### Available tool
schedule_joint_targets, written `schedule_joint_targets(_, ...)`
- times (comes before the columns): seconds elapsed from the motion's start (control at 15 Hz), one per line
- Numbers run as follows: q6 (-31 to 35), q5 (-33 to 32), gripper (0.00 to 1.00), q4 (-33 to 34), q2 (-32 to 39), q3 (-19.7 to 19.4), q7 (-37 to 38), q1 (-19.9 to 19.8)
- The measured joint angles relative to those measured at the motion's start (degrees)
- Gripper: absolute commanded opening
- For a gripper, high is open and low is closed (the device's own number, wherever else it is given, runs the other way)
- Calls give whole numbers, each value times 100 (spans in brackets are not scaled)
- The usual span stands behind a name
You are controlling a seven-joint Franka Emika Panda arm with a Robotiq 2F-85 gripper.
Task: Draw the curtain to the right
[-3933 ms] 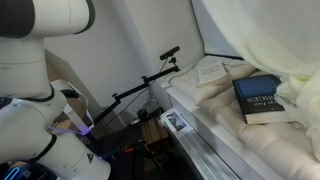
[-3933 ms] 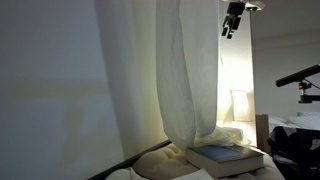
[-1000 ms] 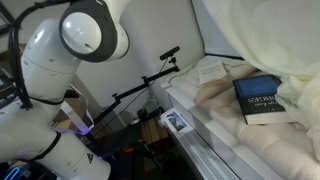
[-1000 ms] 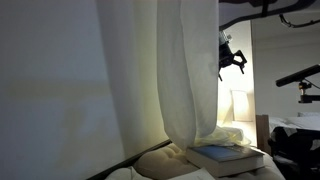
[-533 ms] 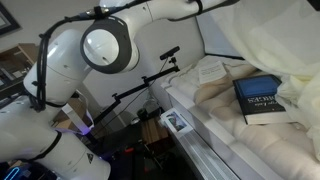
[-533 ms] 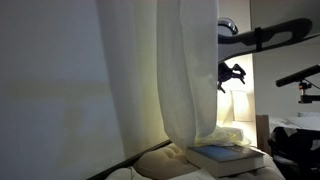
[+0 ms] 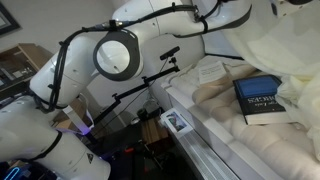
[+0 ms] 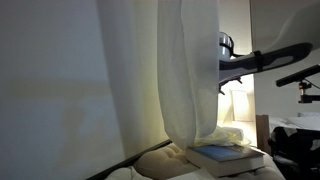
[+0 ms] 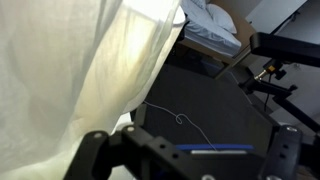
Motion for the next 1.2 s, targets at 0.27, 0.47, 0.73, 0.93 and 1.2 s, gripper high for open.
schedule_joint_targets(0.27,229,-532,100,28,92,-84,-434,17)
schedule_joint_targets(0.47,495,-866,100,27,147,-92,-671,38)
schedule_joint_targets(0.73,737,-1277,100,26,275,-93,-859,109)
schedule_joint_targets(0.93,1081,-1629,100,26,390,-94,-1206,194)
schedule_joint_targets(1.2,1872,-1837,100,36,434,-55,-1754,264)
